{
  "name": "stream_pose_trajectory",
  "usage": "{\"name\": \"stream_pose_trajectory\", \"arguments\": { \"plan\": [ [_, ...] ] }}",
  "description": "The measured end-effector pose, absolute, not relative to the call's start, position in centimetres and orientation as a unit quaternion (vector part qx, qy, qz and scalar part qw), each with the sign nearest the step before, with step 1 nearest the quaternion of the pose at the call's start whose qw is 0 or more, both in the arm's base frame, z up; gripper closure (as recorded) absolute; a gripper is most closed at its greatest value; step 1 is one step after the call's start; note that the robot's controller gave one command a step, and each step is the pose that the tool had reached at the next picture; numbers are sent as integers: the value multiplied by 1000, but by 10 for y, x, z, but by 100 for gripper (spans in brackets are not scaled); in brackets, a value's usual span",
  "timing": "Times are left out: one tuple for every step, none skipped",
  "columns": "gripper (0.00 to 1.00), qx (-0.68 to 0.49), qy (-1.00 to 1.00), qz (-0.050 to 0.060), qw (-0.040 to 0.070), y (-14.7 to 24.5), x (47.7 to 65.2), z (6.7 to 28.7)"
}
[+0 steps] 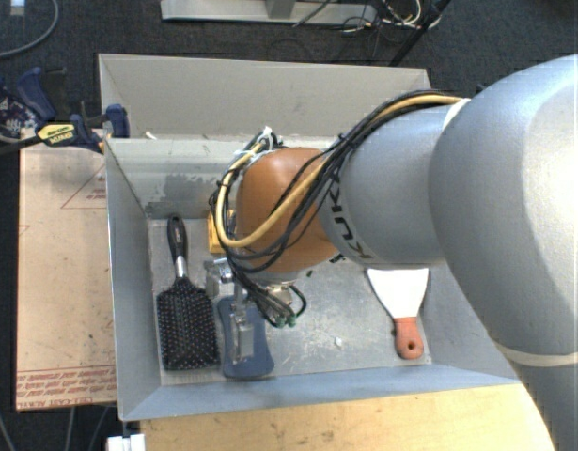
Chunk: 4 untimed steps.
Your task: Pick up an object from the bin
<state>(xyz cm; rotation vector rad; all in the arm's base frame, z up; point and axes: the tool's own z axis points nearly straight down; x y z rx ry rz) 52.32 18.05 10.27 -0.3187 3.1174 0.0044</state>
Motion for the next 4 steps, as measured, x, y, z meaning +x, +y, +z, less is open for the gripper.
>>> {"name": "stream_pose_trajectory", "arguments": {
  "plan": [
    [0,-60,998,1,5,183,517,100],
    [0,17,1000,2,5,209,499,95],
    [100,-38,999,1,11,207,503,76],
    [100,-38,999,1,11,207,503,75]
  ]
}}
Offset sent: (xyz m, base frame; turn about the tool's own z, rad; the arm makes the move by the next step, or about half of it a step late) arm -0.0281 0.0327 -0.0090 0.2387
